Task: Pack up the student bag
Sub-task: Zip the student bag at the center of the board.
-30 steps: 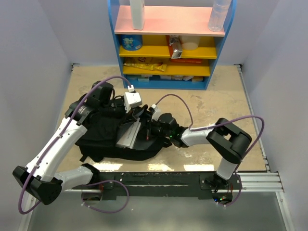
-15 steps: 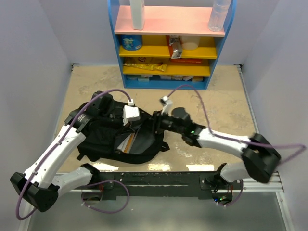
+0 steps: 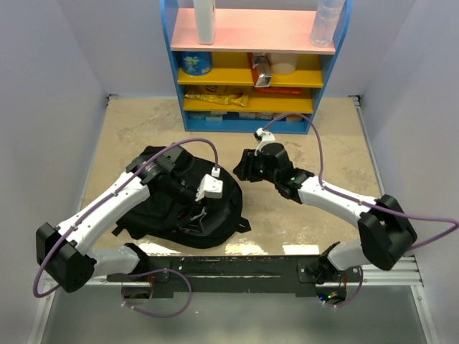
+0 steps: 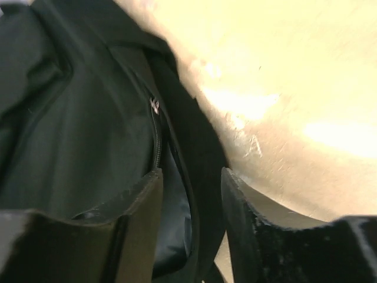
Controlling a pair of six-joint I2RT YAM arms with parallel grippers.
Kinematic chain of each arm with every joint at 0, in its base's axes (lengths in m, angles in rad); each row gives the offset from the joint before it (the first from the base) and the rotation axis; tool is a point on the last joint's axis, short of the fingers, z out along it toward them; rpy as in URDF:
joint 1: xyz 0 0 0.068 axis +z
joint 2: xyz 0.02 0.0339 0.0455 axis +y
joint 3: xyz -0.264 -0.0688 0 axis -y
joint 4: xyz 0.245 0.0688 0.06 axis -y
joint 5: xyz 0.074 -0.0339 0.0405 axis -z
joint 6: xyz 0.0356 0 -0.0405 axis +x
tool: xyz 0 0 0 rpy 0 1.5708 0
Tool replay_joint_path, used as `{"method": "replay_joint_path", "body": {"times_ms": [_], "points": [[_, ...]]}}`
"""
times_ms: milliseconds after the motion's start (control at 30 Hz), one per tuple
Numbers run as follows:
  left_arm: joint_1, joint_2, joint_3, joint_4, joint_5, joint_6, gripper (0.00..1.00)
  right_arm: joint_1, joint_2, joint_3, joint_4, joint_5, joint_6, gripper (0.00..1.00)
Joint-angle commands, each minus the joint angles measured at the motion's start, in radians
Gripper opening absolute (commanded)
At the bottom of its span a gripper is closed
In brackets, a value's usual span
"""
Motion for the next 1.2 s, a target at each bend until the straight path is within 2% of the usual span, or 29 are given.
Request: {"method": "replay_joint_path", "body": {"times_ms": [0,167,300,400,433,467,533,600,667,733,800,867,900,933,1000,1133,1167], "points": [[-0.019,0.022,0.089,0.031,0.006,-0.026,0.92,0.004,-0.002,0.013,0.105,-0.122,-0.026,0.45],[-0.017,0.071,0.270,0.031,-0.025,-0.045,0.88,0.003,-0.025,-0.029,0.118,-0.104,-0.040,0.41],[-0.019,0.086,0.292,0.083,-0.023,-0.108,0.85,0.004,0.007,0.014,0.115,-0.144,-0.059,0.34],[-0.019,0.085,0.285,0.100,-0.038,-0.125,0.72,0.004,0.028,0.020,0.148,-0.196,-0.020,0.29],[-0.019,0.082,0.275,0.103,-0.049,-0.125,0.62,0.006,0.028,0.014,0.167,-0.225,-0.002,0.29],[-0.019,0.076,0.254,0.110,-0.073,-0.125,0.58,0.006,0.030,0.002,0.194,-0.234,0.047,0.28],[-0.017,0.067,0.237,0.123,-0.092,-0.134,0.57,0.006,0.044,-0.018,0.245,-0.306,0.110,0.25],[-0.019,0.056,0.226,0.159,-0.141,-0.155,0.59,0.012,0.064,-0.041,0.349,-0.351,0.213,0.22],[-0.017,0.050,0.229,0.207,-0.240,-0.201,0.59,0.030,0.079,-0.078,0.444,-0.395,0.283,0.20],[-0.013,0.042,0.232,0.235,-0.305,-0.226,0.49,0.050,0.093,-0.096,0.478,-0.419,0.309,0.16],[-0.004,0.024,0.235,0.267,-0.357,-0.229,0.44,0.059,0.103,-0.104,0.488,-0.434,0.322,0.11],[0.000,0.020,0.257,0.267,-0.371,-0.226,0.45,0.064,0.117,-0.092,0.445,-0.440,0.290,0.07],[0.001,0.027,0.269,0.262,-0.370,-0.229,0.54,0.064,0.128,-0.079,0.408,-0.439,0.268,0.06],[0.000,0.034,0.292,0.259,-0.370,-0.235,0.59,0.066,0.140,-0.043,0.309,-0.437,0.223,0.06],[0.001,0.059,0.303,0.258,-0.376,-0.250,0.67,0.066,0.168,-0.024,0.229,-0.413,0.185,0.02],[0.001,0.062,0.243,0.301,-0.370,-0.246,0.65,0.067,0.182,-0.042,0.069,-0.356,0.087,0.01],[0.001,0.059,0.225,0.305,-0.365,-0.243,0.64,0.067,0.180,-0.050,0.058,-0.350,0.072,0.03]]}}
